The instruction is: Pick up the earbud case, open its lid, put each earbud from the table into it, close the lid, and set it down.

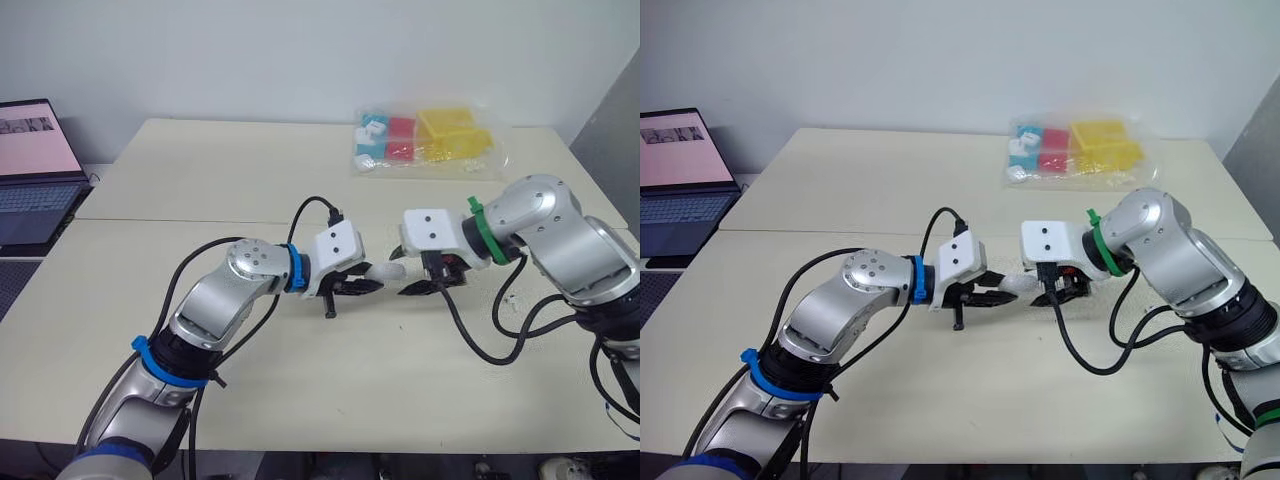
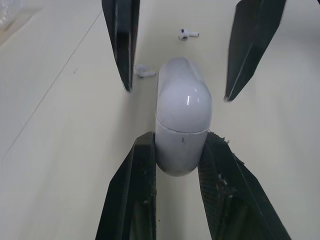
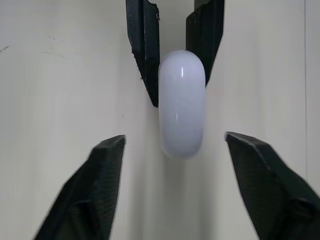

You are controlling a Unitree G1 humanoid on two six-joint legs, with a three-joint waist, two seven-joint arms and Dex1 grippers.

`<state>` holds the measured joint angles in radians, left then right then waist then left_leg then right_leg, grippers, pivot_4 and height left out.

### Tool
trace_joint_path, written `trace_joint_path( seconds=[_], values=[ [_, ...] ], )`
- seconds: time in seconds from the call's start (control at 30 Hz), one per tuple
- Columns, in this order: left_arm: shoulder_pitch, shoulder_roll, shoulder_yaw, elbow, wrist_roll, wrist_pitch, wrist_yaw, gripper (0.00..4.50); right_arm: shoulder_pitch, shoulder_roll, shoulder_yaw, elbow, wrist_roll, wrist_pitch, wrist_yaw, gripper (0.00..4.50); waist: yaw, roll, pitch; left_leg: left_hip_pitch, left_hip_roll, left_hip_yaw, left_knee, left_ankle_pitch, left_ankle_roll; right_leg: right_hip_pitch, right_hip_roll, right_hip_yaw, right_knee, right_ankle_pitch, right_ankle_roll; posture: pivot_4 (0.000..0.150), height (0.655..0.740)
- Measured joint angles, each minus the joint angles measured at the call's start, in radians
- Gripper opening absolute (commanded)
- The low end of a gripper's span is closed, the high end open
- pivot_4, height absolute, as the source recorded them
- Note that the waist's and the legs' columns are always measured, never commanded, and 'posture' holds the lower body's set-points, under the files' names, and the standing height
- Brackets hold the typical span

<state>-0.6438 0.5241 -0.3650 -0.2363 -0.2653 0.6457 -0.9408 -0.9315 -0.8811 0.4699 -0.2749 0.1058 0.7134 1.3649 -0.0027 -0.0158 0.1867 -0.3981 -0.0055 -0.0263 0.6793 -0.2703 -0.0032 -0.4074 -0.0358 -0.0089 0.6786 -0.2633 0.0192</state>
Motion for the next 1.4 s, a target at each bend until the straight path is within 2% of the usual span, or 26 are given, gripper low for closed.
trace_joint_path(
  seconds=[0.03, 0.17, 0.27, 0.43, 0.57, 0.67, 0.77, 0.93, 1.07, 1.4],
  values=[
    [0.003, -0.001, 0.000, 0.002, 0.001, -0.002, 0.002, 0.77, 0.000, -0.007, -0.009, 0.003, 0.005, 0.002, 0.005, 4.50, 0.000, 0.000, 0.000, 0.000, 0.000, 0.000, 0.000, 0.000, 0.000, 0.000, 0.000, 0.000, 0.000, 0.000, 0.000, 0.150, 0.7400],
    [0.012, -0.011, 0.023, 0.014, -0.006, -0.010, 0.013, 0.77, 0.008, -0.054, -0.059, 0.013, 0.021, -0.007, 0.014, 4.50, 0.000, 0.000, 0.000, 0.000, 0.000, 0.000, 0.000, 0.000, 0.000, 0.000, 0.000, 0.000, 0.000, 0.000, 0.000, 0.150, 0.7400],
    [0.046, -0.046, 0.097, 0.032, -0.058, -0.018, 0.014, 0.77, 0.056, -0.110, -0.153, 0.025, 0.044, -0.085, 0.027, 4.50, 0.001, 0.000, 0.000, -0.001, 0.000, 0.000, 0.000, 0.000, 0.000, 0.000, -0.001, 0.000, -0.001, 0.000, 0.000, 0.150, 0.7400],
    [0.086, -0.101, 0.184, 0.059, -0.136, -0.042, 0.013, 0.77, 0.193, -0.128, -0.341, 0.036, 0.122, -0.269, 0.026, 4.50, 0.001, 0.000, 0.000, 0.000, 0.000, 0.000, 0.000, 0.000, 0.000, 0.001, -0.001, 0.001, -0.001, 0.000, 0.000, 0.150, 0.7400],
    [0.097, -0.111, 0.206, 0.069, -0.153, -0.072, 0.012, 0.77, 0.237, -0.153, -0.422, 0.010, 0.163, -0.260, 0.003, 4.50, 0.001, 0.000, 0.000, 0.000, 0.000, 0.000, 0.000, 0.000, 0.000, 0.001, -0.001, 0.001, 0.000, 0.000, 0.000, 0.150, 0.7400],
    [0.090, -0.107, 0.200, 0.084, -0.143, -0.088, 0.009, 0.77, 0.262, -0.121, -0.466, -0.072, 0.192, -0.232, -0.072, 4.50, -0.001, 0.000, 0.000, 0.001, 0.001, 0.000, 0.000, 0.000, 0.000, 0.001, 0.000, 0.001, 0.001, 0.000, 0.000, 0.150, 0.7400],
    [0.073, -0.104, 0.186, 0.095, -0.120, -0.096, 0.010, 0.77, 0.309, -0.068, -0.461, -0.152, 0.193, -0.263, -0.130, 4.50, 0.001, 0.000, 0.000, 0.001, 0.001, 0.000, 0.000, 0.000, 0.000, 0.001, 0.000, 0.001, 0.001, 0.000, 0.000, 0.150, 0.7400],
    [0.062, -0.102, 0.173, 0.113, -0.093, -0.106, 0.013, 0.77, 0.319, 0.013, -0.417, -0.187, 0.170, -0.276, -0.234, 4.50, 0.001, 0.000, 0.000, 0.001, 0.000, 0.001, 0.000, 0.000, 0.000, 0.001, -0.001, 0.001, 0.000, 0.000, 0.000, 0.150, 0.7400],
    [0.061, -0.099, 0.162, 0.114, -0.082, -0.108, 0.012, 0.77, 0.279, 0.082, -0.341, -0.131, 0.082, -0.328, -0.310, 4.50, 0.000, 0.000, 0.000, 0.001, 0.000, 0.000, 0.000, 0.000, 0.000, 0.001, 0.000, 0.001, 0.000, 0.000, 0.000, 0.150, 0.7400],
    [0.063, -0.097, 0.154, 0.080, -0.086, -0.106, 0.011, 0.77, 0.248, 0.112, -0.276, -0.034, 0.000, -0.404, -0.323, 4.50, 0.000, 0.000, 0.000, 0.000, 0.000, 0.000, 0.000, 0.000, 0.000, 0.001, -0.001, 0.001, 0.000, 0.000, 0.000, 0.150, 0.7400]
  ],
)
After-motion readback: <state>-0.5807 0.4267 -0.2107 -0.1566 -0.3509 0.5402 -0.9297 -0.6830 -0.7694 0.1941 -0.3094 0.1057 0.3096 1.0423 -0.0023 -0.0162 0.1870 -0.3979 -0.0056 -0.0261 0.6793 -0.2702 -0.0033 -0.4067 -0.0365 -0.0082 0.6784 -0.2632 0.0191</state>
